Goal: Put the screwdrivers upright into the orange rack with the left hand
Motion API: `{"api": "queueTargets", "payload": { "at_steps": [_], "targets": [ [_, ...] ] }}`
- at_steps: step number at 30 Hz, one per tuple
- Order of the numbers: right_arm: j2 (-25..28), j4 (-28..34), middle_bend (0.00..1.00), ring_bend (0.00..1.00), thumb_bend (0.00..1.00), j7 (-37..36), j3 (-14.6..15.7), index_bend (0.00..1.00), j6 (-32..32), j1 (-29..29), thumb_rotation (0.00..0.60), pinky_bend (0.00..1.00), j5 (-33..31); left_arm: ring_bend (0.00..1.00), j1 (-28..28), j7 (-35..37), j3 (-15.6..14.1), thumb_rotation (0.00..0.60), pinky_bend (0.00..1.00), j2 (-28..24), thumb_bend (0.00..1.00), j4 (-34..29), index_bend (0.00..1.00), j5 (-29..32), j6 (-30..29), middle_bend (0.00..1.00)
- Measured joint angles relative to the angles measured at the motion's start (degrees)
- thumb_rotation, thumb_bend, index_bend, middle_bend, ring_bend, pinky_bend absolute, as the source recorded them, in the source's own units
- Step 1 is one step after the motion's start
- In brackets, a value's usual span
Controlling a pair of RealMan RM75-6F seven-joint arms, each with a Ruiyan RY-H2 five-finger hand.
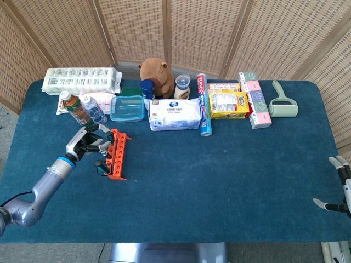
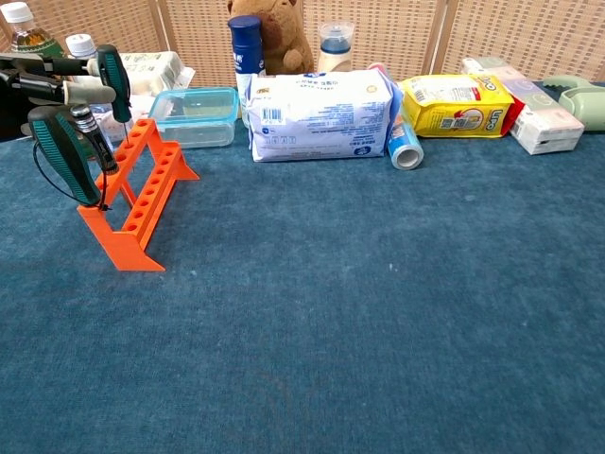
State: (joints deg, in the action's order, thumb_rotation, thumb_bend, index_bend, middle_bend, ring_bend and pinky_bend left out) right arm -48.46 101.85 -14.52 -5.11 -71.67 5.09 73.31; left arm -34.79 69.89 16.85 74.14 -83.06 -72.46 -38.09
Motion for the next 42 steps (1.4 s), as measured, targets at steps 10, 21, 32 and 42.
{"api": "queueTargets", "payload": {
  "at_steps": [10,21,32,42],
  "targets": [
    [-0.03,-0.03,0.0,0.0,0.0,-0.02,-0.04,0.07,0.04,0.03,0.6,0.02,-0.01,0.96,-0.3,-0.99,0.67,0.6,0.99,-0.94,0.38,-0.99,0.58,-0.42,-0.54,1.0],
    [0.0,-0.02,0.0,0.0,0.0,-0.12,-0.06,0.07,-0.05,-0.03,0.6,0.02,0.04,0.96,-0.31,-1.13,0.53,0.6,0.99,-0.44,0.38,-0.3,0.58,0.05,-0.24,1.0],
    [0.01,-0.01,0.0,0.0,0.0,-0.18,-0.07,0.07,-0.13,-0.07,0.6,0.02,0.13,0.96,-0.33,-1.99,0.31,0.6,0.99,-0.13,0.38,-0.11,0.58,0.08,-0.26,1.0],
    [0.09,-0.17,0.0,0.0,0.0,-0.54,-0.12,0.07,-0.15,-0.13,0.6,0.02,0.09,0.96,0.19,-1.39,0.41,0.6,0.99,-0.06,0.38,-0.35,0.58,-0.33,-1.18,1.0]
  ]
}}
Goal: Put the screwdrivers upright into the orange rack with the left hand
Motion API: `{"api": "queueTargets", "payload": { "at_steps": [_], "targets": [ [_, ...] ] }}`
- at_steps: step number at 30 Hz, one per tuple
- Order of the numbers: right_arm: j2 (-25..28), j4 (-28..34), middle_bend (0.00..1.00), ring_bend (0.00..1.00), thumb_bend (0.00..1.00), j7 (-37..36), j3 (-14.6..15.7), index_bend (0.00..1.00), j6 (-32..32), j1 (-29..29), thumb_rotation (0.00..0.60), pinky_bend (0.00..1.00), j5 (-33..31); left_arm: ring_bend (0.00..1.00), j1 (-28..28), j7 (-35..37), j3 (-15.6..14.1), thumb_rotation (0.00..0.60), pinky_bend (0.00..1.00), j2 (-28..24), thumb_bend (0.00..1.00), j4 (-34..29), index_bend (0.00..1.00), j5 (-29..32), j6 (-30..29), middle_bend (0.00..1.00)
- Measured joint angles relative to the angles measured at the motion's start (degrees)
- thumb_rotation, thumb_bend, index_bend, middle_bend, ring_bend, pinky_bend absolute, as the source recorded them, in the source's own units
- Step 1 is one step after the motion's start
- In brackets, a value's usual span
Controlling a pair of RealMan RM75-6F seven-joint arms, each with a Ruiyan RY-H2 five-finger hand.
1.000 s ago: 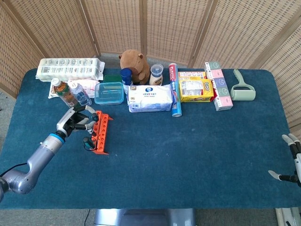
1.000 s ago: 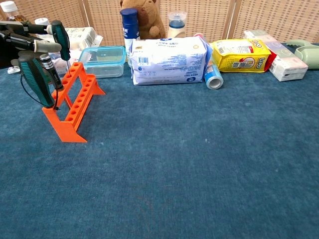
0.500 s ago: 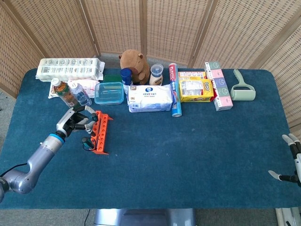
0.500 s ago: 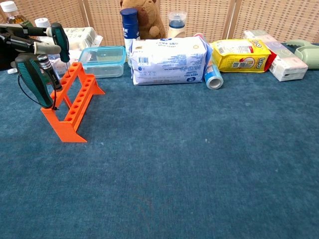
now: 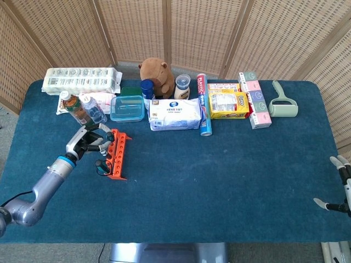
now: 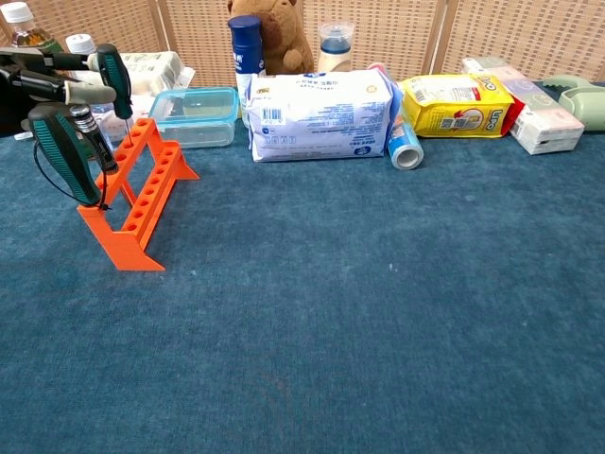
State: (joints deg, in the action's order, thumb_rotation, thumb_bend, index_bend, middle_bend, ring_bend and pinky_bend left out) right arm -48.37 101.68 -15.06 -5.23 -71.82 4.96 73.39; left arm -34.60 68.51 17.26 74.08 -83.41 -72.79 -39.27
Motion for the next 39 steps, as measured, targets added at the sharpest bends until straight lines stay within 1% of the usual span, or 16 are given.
{"api": "queueTargets", "payload": {
  "at_steps": [8,11,14,20,29,36,39],
  "targets": [
    [0.05,0.19,0.0,0.0,0.0,0.09,0.06,0.07,-0.24,-0.09,0.6,0.02,0.26,0.96,0.61,1.98,-0.49,0.6,0.99,-0.1,0.38,0.28,0.58,-1.49,-0.75,1.0],
    [0.02,0.23,0.0,0.0,0.0,0.22,0.06,0.07,-0.3,-0.11,0.6,0.02,0.28,0.96,0.68,5.09,-0.5,0.6,0.99,-0.1,0.38,0.46,0.58,-2.75,-0.86,1.0],
    [-0.01,0.27,0.0,0.0,0.0,0.34,0.08,0.07,-0.21,-0.06,0.6,0.02,0.27,0.96,0.53,9.22,-0.74,0.6,0.99,-0.35,0.39,1.01,0.58,-5.47,-1.04,1.0],
    [-0.09,0.29,0.0,0.0,0.0,0.59,0.09,0.07,-0.11,0.01,0.6,0.02,0.19,0.96,-0.36,16.49,-2.03,0.6,0.99,-1.13,0.38,2.99,0.58,-10.61,-2.03,1.0],
    [-0.21,0.38,0.0,0.0,0.0,1.01,0.13,0.07,0.02,0.12,0.6,0.02,0.16,0.96,-2.05,26.04,-5.12,0.6,0.99,-1.27,0.39,7.03,0.58,-14.44,-3.53,1.0],
    [-0.22,0.44,0.0,0.0,0.0,1.08,0.1,0.07,-0.08,0.1,0.6,0.02,0.09,0.96,-4.42,33.91,-8.34,0.6,0.99,-0.93,0.39,11.37,0.58,-17.22,-4.22,1.0],
    [-0.23,0.43,0.0,0.0,0.0,1.07,0.11,0.07,-0.04,0.12,0.6,0.02,0.12,0.96,-5.91,36.02,-10.01,0.6,0.99,-1.07,0.39,12.99,0.58,-18.53,-4.16,1.0]
  ]
}}
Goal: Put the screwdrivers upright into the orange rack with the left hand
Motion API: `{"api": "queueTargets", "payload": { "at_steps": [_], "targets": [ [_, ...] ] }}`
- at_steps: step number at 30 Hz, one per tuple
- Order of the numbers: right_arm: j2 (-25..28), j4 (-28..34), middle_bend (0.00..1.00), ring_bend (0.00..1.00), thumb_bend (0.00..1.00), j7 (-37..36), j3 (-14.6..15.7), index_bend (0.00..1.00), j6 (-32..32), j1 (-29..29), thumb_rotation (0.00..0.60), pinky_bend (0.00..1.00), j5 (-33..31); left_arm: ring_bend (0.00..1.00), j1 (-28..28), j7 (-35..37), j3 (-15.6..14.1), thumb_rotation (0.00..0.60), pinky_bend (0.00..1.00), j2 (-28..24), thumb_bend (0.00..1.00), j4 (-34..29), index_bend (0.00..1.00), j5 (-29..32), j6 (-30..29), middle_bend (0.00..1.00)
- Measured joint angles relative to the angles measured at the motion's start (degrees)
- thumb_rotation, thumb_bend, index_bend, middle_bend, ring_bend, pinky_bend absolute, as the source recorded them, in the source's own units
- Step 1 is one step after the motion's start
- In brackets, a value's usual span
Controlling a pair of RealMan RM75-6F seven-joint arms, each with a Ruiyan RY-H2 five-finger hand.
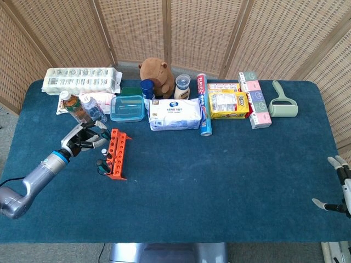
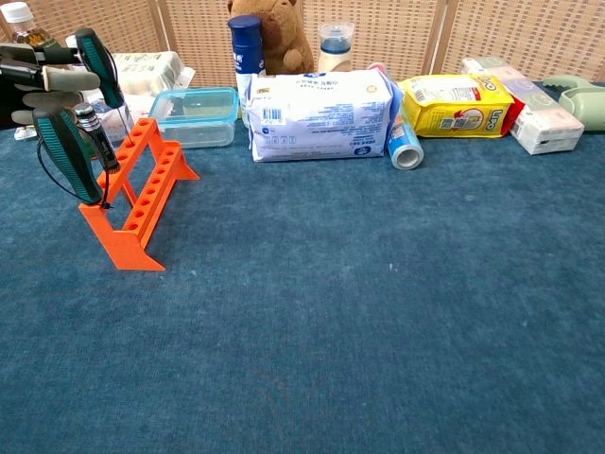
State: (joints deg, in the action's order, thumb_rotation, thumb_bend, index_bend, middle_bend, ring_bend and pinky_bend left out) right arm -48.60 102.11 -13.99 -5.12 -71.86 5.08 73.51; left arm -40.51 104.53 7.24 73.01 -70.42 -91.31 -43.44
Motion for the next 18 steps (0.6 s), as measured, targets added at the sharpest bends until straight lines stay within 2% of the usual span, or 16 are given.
{"api": "queueTargets", "payload": {
  "at_steps": [11,18],
  "targets": [
    [-0.04,0.04,0.0,0.0,0.0,0.21,-0.01,0.07,-0.02,0.02,0.6,0.02,-0.1,0.96,-3.54,4.84,-3.96,0.6,0.98,0.0,0.39,3.57,0.58,-2.49,0.0,1.0],
    [-0.04,-0.01,0.0,0.0,0.0,0.15,-0.06,0.07,-0.03,0.01,0.6,0.02,-0.22,0.96,-5.2,9.81,-7.93,0.6,0.98,0.77,0.4,6.99,0.58,-5.87,-3.47,1.0]
  ]
}}
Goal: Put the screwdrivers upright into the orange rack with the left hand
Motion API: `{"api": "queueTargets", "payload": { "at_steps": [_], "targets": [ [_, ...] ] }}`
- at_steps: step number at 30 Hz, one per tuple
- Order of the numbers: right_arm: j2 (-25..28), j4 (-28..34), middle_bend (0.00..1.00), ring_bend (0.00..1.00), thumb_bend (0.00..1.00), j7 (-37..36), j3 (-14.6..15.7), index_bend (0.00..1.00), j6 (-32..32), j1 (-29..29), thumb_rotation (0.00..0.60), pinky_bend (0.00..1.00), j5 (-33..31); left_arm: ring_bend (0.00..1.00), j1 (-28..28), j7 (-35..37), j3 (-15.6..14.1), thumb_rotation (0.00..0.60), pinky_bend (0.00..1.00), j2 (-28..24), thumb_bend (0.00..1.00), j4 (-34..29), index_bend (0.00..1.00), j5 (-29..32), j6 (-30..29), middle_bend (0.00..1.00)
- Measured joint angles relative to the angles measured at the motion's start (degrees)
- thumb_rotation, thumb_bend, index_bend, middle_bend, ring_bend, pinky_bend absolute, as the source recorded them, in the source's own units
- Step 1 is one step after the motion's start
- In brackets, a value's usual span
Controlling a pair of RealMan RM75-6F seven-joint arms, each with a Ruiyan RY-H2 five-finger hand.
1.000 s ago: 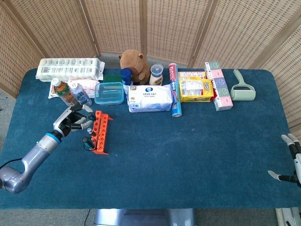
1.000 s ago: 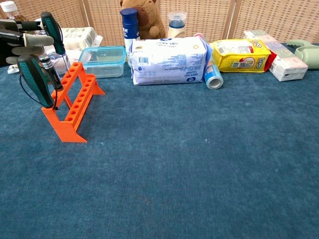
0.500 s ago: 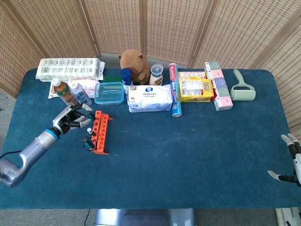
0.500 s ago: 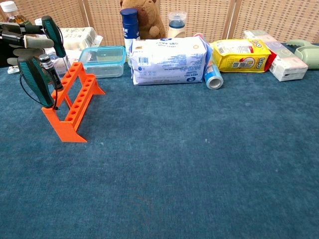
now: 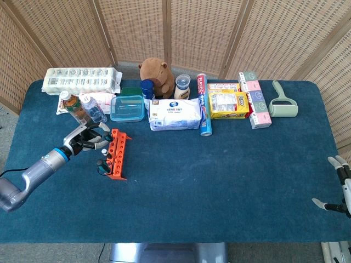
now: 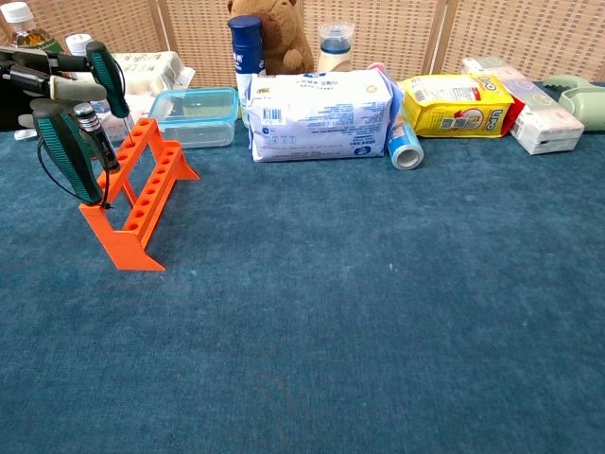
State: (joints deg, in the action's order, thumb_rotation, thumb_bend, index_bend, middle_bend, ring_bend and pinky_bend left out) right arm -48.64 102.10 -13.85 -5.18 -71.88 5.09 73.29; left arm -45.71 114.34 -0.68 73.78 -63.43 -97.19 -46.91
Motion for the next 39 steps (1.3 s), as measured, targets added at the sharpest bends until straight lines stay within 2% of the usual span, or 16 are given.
{"api": "queueTargets", "payload": {
  "at_steps": [4,12,23,39],
  "targets": [
    [0.01,-0.02,0.0,0.0,0.0,-0.04,-0.03,0.07,0.02,0.01,0.6,0.02,-0.05,0.96,-0.79,1.77,-1.82,0.6,0.98,0.37,0.41,1.77,0.58,-0.82,-1.62,1.0],
    [-0.02,0.03,0.0,0.0,0.0,0.1,0.01,0.07,0.06,0.03,0.6,0.03,0.02,0.96,-1.23,2.31,-3.45,0.6,0.98,0.93,0.4,3.08,0.58,-0.08,-2.67,1.0],
    [-0.08,0.04,0.0,0.0,0.0,0.18,-0.02,0.07,0.09,0.06,0.6,0.03,-0.1,0.96,-1.31,1.38,-4.3,0.6,0.98,1.61,0.34,4.16,0.39,1.55,-3.74,1.0],
    [-0.07,0.11,0.0,0.0,0.0,0.03,-0.07,0.07,-0.01,0.02,0.6,0.03,-0.04,0.96,-1.17,-0.71,-4.27,0.6,0.98,0.55,0.29,2.58,0.36,3.63,-5.81,1.0]
  ]
}}
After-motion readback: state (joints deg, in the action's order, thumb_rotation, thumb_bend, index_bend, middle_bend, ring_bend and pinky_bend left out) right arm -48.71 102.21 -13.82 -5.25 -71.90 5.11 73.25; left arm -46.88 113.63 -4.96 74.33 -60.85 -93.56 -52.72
